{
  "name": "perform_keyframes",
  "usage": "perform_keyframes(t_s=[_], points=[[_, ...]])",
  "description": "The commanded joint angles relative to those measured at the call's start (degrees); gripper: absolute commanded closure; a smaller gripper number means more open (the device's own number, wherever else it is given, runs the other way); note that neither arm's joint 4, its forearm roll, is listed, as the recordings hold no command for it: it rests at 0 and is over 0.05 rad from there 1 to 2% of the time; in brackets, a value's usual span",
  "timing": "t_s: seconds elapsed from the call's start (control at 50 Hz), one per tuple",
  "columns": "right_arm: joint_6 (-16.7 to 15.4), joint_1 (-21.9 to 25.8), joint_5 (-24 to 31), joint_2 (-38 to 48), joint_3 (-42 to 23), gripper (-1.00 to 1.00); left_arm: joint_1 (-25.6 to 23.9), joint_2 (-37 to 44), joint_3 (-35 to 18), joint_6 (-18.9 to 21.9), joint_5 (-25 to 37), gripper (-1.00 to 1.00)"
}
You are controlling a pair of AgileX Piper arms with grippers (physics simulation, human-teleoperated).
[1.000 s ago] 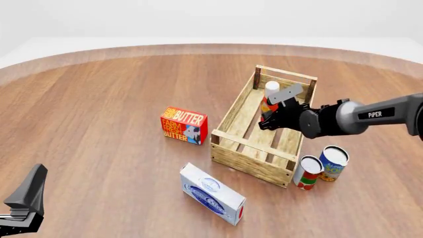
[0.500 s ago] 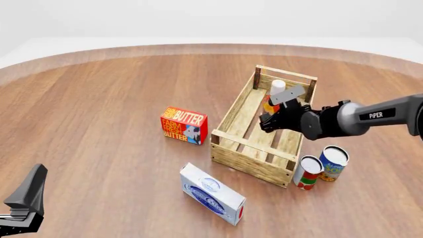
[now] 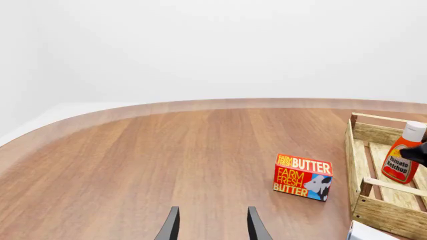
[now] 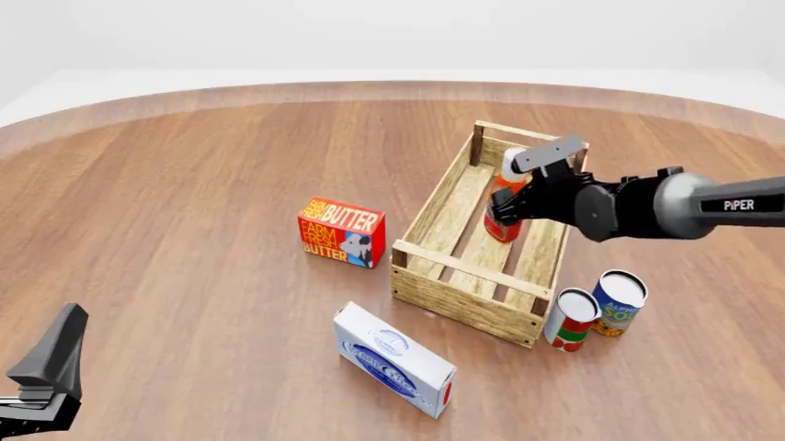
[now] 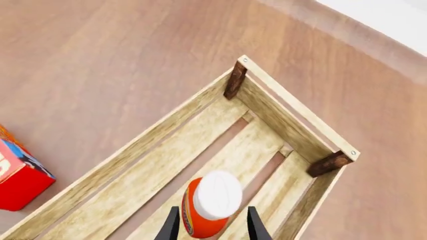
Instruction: Pick up the ketchup, and put it in the wooden tray.
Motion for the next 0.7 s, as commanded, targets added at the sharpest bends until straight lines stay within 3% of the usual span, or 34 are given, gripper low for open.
perform_keyframes(t_s=[0.02,0.4,0.7], points=[[-0.8,0.4,1.9,-3.6,-0.4,-1.0,0.0,0.0,0.0,0.0,0.0,-1.0],[-2.3,1.1,3.9,-9.3,0.0,-1.0,0.0,0.0,0.0,0.0,0.0,-1.0],[-3.4,3.5,3.7,-16.4,5.1,-1.0,0.0,0.0,0.0,0.0,0.0,-1.0]])
